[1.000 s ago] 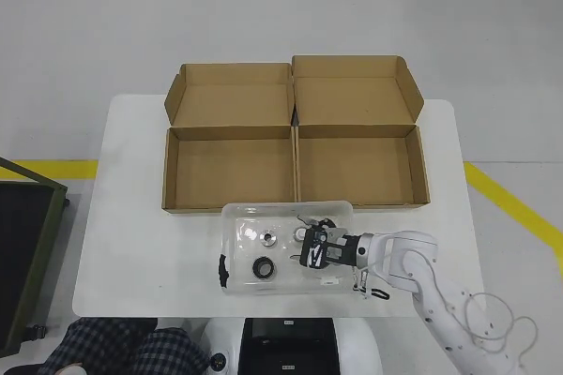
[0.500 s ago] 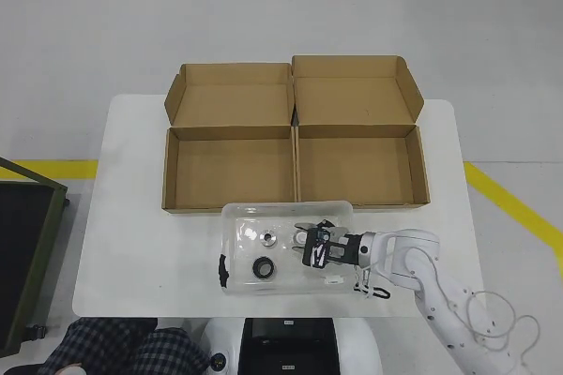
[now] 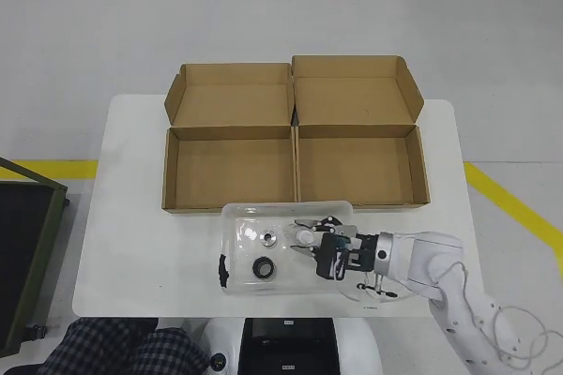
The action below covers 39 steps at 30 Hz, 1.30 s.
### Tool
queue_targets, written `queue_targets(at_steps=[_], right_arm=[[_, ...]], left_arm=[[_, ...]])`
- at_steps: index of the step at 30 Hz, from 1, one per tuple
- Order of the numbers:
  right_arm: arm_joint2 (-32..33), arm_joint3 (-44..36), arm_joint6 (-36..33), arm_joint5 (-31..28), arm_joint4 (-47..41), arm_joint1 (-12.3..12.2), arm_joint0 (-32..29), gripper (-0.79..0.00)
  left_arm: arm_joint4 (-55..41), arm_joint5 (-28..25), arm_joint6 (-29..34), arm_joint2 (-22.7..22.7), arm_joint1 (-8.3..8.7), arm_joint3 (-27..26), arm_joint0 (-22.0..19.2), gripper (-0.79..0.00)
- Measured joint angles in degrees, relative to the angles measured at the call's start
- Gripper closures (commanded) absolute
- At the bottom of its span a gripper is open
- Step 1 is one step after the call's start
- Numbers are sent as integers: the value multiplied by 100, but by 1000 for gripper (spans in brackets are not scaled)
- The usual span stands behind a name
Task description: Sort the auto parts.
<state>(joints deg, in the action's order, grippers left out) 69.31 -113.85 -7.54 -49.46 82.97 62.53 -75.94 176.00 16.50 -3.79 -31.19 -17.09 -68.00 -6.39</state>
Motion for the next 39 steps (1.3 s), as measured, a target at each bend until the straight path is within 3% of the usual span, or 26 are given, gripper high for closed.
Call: queue_targets(at_steps=[9, 21, 39], right_arm=[[601, -216, 920, -84, -716, -65, -131, 0], [1032, -400, 1408, 237, -1473, -84, -209, 0], [1339, -528, 2115, 222, -1647, -100, -273, 0]], left_arm=[[0, 0, 0, 0, 0, 0, 0, -785], [0, 0, 0, 0, 0, 0, 0, -785], [0, 0, 0, 0, 0, 0, 0, -785]])
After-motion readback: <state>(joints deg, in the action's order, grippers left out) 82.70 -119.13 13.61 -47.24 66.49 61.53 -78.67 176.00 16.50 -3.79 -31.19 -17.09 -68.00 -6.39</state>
